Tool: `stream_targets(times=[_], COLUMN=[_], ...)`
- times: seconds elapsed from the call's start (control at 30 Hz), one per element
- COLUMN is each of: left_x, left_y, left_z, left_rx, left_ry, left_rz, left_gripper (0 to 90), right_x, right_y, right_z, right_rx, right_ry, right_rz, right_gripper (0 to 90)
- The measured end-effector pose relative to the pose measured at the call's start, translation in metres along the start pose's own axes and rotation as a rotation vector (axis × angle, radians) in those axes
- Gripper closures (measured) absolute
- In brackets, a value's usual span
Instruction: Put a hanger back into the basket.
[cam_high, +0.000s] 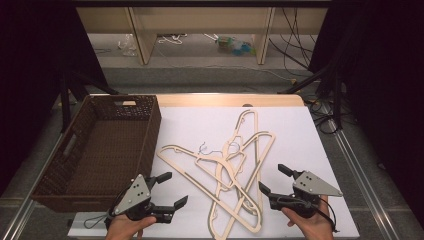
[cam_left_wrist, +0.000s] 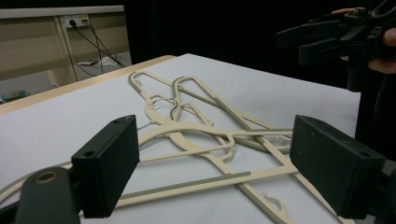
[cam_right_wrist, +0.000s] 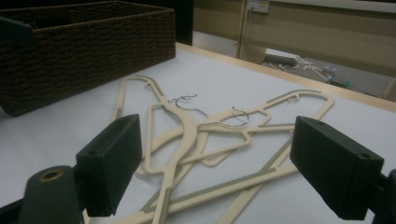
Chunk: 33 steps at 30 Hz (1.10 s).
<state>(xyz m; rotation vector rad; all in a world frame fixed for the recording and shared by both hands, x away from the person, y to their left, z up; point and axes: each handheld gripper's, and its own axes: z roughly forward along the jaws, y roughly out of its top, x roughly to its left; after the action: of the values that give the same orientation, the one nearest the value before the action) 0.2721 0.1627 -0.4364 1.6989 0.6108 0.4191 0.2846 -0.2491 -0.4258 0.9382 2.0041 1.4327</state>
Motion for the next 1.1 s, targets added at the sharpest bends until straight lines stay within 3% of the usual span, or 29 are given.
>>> stream_targets(times=[0.1, 0.17, 0.2, 0.27, 0.5, 0.63, 0.77, 0.8, 0.9, 1.0, 1.1], left_x=[-0.001, 0.0, 0.0, 0.0, 0.001, 0.0, -0.001, 0.0, 0.0, 0.001, 0.0], left_y=[0.0, 0.0, 0.0, 0.0, -0.001, 0.0, -0.001, -0.001, -0.001, -0.001, -0.001], left_z=[0.0, 0.0, 0.0, 0.0, 0.001, 0.0, 0.002, 0.002, 0.002, 0.002, 0.002], left_rx=[-0.006, 0.0, -0.001, -0.003, -0.009, -0.001, 0.006, 0.007, 0.007, 0.003, 0.009], left_ry=[0.003, 0.001, 0.004, 0.004, -0.006, -0.003, 0.002, -0.004, -0.006, -0.012, -0.005], left_rz=[-0.017, 0.001, -0.013, -0.012, 0.003, 0.004, -0.004, 0.014, 0.014, 0.023, 0.001], left_gripper=[15.8, 15.9, 15.8, 15.9, 15.9, 15.8, 15.7, 15.7, 15.7, 15.7, 15.7], right_x=[0.0, 0.0, 0.001, 0.004, 0.007, 0.008, 0.009, 0.01, 0.012, 0.017, 0.019], right_y=[0.0, -0.001, -0.002, -0.002, -0.003, -0.002, 0.003, 0.004, 0.005, 0.004, 0.002], right_z=[0.001, 0.002, 0.003, 0.005, 0.008, 0.014, 0.025, 0.029, 0.036, 0.048, 0.06], right_rx=[-0.004, -0.002, 0.007, 0.037, 0.068, 0.078, 0.145, 0.162, 0.173, 0.252, 0.319], right_ry=[0.011, 0.024, 0.085, 0.092, 0.091, 0.121, 0.143, 0.151, 0.17, 0.188, 0.216], right_rz=[0.0, -0.005, 0.037, 0.025, 0.015, 0.04, 0.024, 0.021, 0.013, 0.0, 0.002], right_gripper=[18.9, 22.2, 23.5, 22.5, 21.0, 20.8, 22.3, 23.7, 28.8, 33.7, 37.6])
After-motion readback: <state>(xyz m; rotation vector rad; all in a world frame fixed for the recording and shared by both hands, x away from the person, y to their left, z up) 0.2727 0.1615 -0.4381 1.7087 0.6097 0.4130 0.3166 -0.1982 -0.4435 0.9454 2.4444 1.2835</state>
